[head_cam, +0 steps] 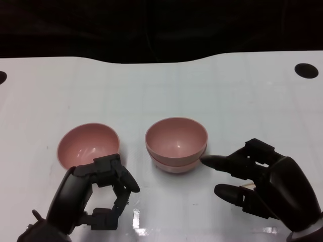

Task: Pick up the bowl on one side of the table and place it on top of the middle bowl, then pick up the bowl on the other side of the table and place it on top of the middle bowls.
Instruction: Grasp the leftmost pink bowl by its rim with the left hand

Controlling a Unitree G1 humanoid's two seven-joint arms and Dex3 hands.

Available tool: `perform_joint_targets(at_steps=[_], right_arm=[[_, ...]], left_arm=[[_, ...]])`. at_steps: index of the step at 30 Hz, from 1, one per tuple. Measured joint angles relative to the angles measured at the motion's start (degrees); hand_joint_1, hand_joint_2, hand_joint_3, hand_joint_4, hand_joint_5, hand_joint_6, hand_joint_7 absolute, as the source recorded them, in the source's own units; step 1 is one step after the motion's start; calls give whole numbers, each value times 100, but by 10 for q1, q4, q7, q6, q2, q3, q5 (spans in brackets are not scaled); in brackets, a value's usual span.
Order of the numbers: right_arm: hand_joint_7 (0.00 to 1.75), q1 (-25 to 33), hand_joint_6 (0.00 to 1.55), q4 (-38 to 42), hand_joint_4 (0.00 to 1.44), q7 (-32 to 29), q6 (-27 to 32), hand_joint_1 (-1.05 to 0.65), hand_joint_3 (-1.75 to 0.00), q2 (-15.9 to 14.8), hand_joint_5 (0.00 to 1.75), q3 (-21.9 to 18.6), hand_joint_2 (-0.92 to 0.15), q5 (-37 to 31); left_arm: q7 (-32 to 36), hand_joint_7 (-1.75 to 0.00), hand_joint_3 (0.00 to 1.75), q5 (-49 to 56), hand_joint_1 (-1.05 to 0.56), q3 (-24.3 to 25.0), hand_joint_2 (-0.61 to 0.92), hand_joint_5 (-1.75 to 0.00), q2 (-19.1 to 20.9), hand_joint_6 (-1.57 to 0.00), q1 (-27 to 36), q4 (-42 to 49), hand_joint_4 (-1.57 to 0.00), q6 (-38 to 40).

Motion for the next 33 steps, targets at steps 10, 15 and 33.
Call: perform_joint_targets(at_steps=[10, 15, 33], right_arm=[[101, 53, 82, 2, 77, 0, -79, -12, -101, 0, 140, -47, -46, 67], [102, 56, 82, 2, 77, 8, -93, -11, -109, 3, 142, -60, -42, 78], [149, 79, 81, 20, 90, 67, -92, -4, -166, 48, 175, -84, -17, 149]], left_arm=[[2, -97, 85, 1, -25, 10, 57, -141, -3, -57, 1, -29, -62, 8], [3, -93, 81, 3, -25, 11, 60, -139, -3, -57, 2, -34, -61, 8], [54, -11, 15, 110, -37, 32, 87, -84, 28, -46, 31, -174, -27, 70]])
